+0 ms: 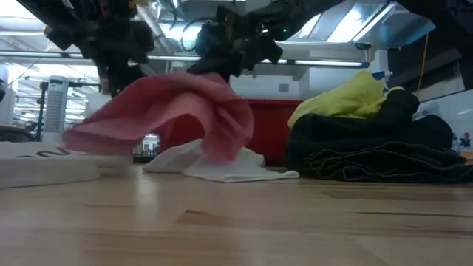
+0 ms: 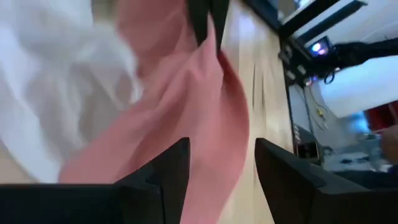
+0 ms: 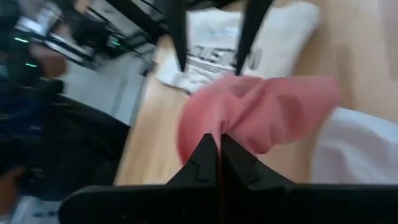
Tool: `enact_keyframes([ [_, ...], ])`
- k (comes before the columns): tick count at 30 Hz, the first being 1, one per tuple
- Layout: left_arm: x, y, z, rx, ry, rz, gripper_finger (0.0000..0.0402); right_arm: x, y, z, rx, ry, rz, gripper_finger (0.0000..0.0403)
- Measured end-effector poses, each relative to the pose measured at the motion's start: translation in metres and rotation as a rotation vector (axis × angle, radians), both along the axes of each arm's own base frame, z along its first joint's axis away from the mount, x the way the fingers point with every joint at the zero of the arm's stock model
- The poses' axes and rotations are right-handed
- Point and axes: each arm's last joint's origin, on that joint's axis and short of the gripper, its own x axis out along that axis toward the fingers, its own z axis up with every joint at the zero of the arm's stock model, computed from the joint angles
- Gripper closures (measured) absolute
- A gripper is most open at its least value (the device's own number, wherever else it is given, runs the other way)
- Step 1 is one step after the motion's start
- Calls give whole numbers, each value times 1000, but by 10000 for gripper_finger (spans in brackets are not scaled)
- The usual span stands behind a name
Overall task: Fold laundry
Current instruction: Stack the pink panty on the yellow shirt
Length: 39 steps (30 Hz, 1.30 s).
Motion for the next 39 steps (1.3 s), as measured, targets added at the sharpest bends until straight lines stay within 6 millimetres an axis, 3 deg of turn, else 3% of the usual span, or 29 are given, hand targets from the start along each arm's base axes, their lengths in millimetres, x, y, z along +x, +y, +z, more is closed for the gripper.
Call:
enact_keyframes([
  [5, -2, 0, 14, 87, -116, 32, 250, 3, -5, 10, 95, -78, 40, 402],
  [9, -9, 0, 22, 147, -167, 65, 262, 5, -12, 34, 119, -206, 22, 403],
  [17, -20, -2, 25, 173, -147, 101, 269, 3, -30, 51, 134, -277, -61, 403],
  [22, -6, 3, 38, 231, -311, 134, 269, 5, -30, 59, 132, -331, -80, 403],
  [27, 5, 8, 39, 256, -370, 194, 269, 5, -34, 73, 162, -419, -83, 403],
  [32, 2, 7, 44, 237, -405, 194, 269, -10, -45, 93, 140, -442, -123, 403],
  [39, -15, 2, 65, 257, -546, 197, 269, -48, -71, 111, -14, -362, -223, 403],
])
